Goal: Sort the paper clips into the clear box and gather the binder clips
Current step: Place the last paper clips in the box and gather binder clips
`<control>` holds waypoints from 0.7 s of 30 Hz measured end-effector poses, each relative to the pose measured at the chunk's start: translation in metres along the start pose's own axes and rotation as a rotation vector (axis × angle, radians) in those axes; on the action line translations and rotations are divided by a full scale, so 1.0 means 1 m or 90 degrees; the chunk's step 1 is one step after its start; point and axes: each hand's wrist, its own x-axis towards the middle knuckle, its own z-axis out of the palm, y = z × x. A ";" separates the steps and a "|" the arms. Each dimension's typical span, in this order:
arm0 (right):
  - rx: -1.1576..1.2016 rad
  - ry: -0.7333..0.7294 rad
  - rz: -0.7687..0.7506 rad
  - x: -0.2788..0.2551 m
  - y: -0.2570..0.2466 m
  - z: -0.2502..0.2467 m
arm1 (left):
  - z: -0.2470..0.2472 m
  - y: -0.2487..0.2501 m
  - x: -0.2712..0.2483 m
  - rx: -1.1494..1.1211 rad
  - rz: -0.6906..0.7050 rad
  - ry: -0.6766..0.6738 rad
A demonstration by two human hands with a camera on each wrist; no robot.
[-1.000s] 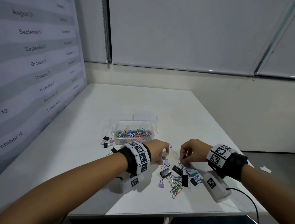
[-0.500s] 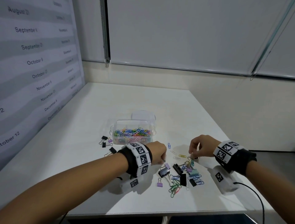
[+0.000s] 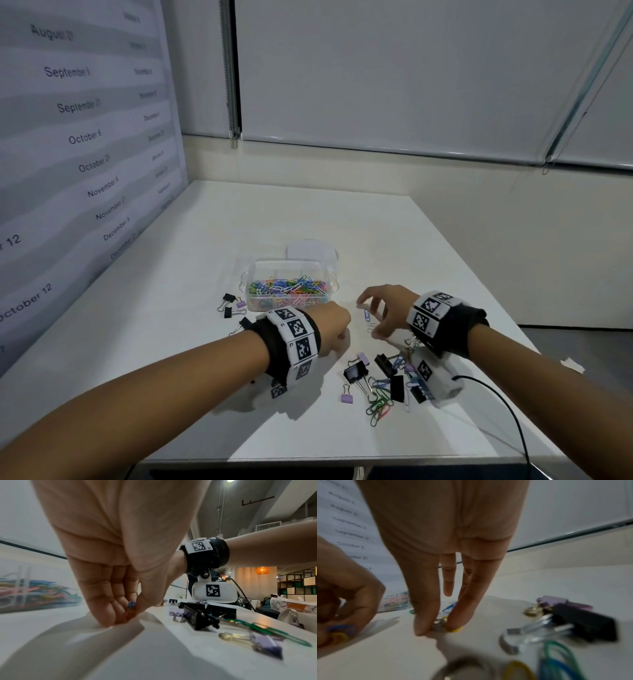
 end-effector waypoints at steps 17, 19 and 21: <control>0.025 0.009 0.039 0.016 -0.011 -0.005 | -0.055 -0.062 -0.023 -0.136 -0.111 0.246; 0.001 0.008 0.036 0.017 -0.013 -0.004 | -0.055 -0.070 -0.023 -0.097 -0.142 0.217; -0.014 0.010 0.034 0.017 -0.016 -0.003 | -0.053 -0.075 -0.023 -0.081 -0.165 0.194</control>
